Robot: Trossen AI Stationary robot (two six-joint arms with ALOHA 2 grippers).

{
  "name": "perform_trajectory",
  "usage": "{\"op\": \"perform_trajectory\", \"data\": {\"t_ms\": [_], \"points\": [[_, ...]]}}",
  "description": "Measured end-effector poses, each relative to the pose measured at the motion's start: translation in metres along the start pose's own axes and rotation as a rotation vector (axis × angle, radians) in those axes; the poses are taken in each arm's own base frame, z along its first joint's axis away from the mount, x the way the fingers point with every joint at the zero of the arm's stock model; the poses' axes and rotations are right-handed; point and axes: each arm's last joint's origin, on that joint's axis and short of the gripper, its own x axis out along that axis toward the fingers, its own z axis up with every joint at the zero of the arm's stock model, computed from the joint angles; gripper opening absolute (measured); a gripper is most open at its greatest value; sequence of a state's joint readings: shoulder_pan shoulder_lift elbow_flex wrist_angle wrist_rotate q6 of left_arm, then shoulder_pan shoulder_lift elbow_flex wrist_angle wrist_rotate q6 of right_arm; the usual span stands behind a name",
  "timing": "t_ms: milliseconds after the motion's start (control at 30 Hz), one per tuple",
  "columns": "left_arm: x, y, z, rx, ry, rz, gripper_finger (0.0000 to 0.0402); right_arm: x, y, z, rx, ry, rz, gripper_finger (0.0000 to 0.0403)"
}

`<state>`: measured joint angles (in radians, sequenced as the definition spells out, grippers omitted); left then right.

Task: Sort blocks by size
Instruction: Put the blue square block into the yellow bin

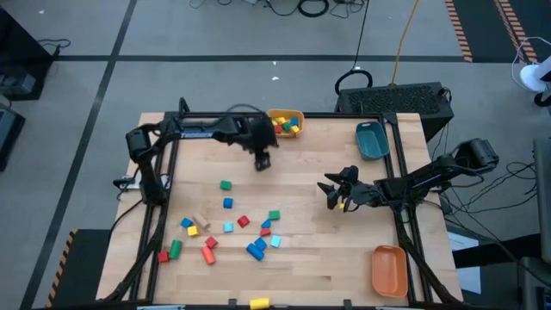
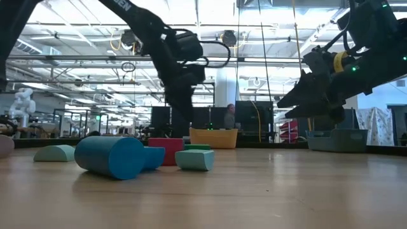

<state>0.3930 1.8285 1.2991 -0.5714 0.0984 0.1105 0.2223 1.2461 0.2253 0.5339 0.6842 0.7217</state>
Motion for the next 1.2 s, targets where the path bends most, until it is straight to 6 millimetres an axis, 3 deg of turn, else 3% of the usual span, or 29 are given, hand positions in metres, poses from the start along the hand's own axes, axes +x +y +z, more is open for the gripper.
{"op": "perform_trajectory", "data": {"t_ms": [233,533,767,1000,1200], "points": [[0.000,-0.054,-0.024,0.055,0.275,0.020,0.0191,0.000,0.000,0.000,-0.003,0.001,0.000,0.0228],[-0.047,-0.108,-0.039,0.079,0.210,0.039,0.0191,0.000,-0.001,-0.002,-0.017,0.013,-0.007,0.0228],[-0.079,-0.134,-0.087,-0.012,0.199,0.058,0.0191,0.000,-0.001,-0.002,-0.019,0.016,-0.011,0.0228],[-0.095,-0.155,-0.134,-0.133,0.273,0.080,0.0191,0.000,-0.001,-0.002,0.004,0.015,-0.011,0.0228],[-0.100,-0.173,-0.162,-0.200,0.338,0.120,0.0191,0.000,-0.001,-0.002,0.008,0.015,-0.012,0.0228]]}}
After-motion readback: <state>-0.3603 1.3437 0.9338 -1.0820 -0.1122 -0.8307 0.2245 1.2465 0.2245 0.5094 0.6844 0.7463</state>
